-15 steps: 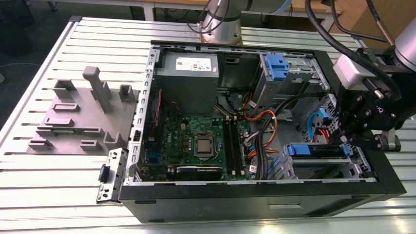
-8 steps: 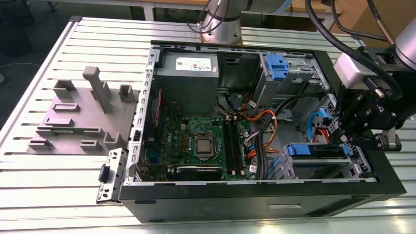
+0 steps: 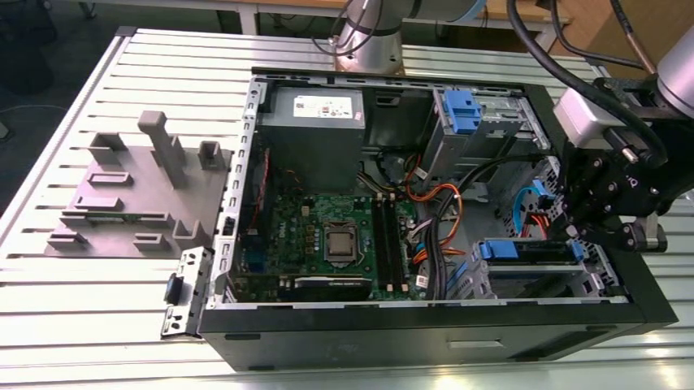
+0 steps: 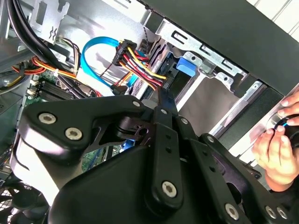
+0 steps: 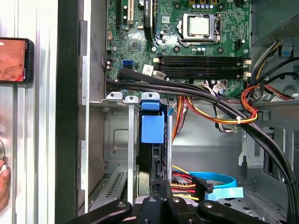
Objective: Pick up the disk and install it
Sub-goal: 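Insert the second disk wire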
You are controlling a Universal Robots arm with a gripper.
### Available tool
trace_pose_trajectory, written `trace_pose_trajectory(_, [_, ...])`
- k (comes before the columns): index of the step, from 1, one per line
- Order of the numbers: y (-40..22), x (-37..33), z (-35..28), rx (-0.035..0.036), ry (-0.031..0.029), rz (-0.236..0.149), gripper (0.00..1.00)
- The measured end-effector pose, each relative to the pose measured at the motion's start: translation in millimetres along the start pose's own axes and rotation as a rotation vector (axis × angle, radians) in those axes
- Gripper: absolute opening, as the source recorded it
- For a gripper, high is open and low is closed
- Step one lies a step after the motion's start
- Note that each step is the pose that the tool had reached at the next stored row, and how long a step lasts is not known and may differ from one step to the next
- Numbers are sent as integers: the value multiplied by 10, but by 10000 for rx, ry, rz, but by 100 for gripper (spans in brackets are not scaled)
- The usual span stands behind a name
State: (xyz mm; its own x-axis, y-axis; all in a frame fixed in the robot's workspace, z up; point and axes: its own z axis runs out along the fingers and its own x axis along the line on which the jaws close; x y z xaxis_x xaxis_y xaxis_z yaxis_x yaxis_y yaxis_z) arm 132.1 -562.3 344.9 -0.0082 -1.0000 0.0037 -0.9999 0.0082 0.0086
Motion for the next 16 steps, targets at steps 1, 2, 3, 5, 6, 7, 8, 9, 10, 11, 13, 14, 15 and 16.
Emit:
trace_pose_trajectory(1, [0, 0, 0, 0, 0, 0, 11])
trace_pose_trajectory(2, [0, 0, 0, 0, 0, 0, 11])
trace_pose_trajectory(3, [2, 0, 0, 0, -1, 0, 11])
trace_pose_trajectory(5, [10, 0, -1, 0, 2, 2, 11])
trace_pose_trajectory(6, [18, 0, -5, 0, 3, 0, 11])
trace_pose_trajectory(7, [31, 0, -11, 0, 1, 0, 11])
trace_pose_trajectory(8, [43, 0, -18, 0, 0, 0, 11])
trace_pose_trajectory(9, [53, 0, -28, 0, -1, 1, 11])
trace_pose_trajectory(10, [60, 0, -38, 0, -3, 1, 11])
trace_pose_trajectory(11, [65, 0, -52, 0, -4, 1, 11])
trace_pose_trajectory(13, [73, -2, -83, 0, -6, 0, 11])
trace_pose_trajectory(14, [76, -3, -99, 0, -6, 0, 11])
trace_pose_trajectory(15, [79, -4, -113, 0, -6, 0, 11])
trace_pose_trajectory(16, [81, -7, -124, 0, -6, -1, 11])
